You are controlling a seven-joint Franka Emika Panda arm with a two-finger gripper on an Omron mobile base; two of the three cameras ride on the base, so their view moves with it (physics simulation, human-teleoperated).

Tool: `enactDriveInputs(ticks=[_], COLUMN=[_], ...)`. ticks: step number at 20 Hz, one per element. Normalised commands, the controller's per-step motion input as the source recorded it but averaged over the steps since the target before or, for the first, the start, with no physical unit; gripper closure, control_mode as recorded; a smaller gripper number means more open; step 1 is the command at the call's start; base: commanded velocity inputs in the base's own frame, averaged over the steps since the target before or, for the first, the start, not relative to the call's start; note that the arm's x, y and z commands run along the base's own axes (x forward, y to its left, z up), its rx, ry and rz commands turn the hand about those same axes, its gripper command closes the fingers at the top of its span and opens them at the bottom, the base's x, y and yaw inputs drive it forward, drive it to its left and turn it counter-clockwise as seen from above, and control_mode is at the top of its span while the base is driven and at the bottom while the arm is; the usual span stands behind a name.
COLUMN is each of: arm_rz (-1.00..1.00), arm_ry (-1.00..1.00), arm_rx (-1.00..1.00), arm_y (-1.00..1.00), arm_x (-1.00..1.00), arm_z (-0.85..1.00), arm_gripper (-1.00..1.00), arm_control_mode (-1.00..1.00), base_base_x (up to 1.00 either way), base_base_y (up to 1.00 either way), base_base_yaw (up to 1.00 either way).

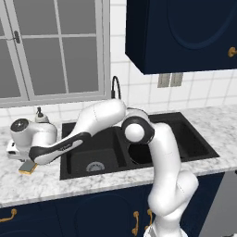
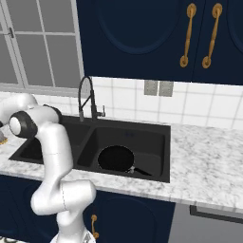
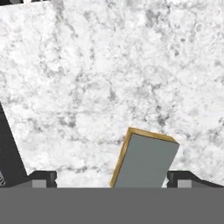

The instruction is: Pick the pan and sponge and place them into the sink. Then turn on the water.

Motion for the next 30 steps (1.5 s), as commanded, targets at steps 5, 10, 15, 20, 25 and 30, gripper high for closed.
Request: enactDriveInputs(ticks=[5,10,15,20,25,30], arm_rz=[0.0,0.0,-0.01,-0.05,-0.09,-0.11], arm_ry=[0.17,0.05,-0.02,-0.05,-0.03,-0.01], arm_rx=[0.0,0.0,0.0,0.0,0.0,0.0], arm_y=[0.0,0.0,0.09,0.2,0.2,0.08], arm_x=[0.29,0.3,0.31,0.1,0.01,0.0], arm_z=[-0.31,-0.47,-0.28,-0.17,-0.14,-0.26], arm_gripper=[-1.0,-1.0,-1.0,-1.0,-1.0,-1.0], arm_control_mode=[-1.0,-1.0,-1.0,-1.0,-1.0,-1.0], base_base_x=[0.0,0.0,0.0,0.0,0.0,0.0], base_base_y=[0.0,0.0,0.0,0.0,0.0,0.0], base_base_yaw=[0.0,0.0,0.0,0.0,0.0,0.0])
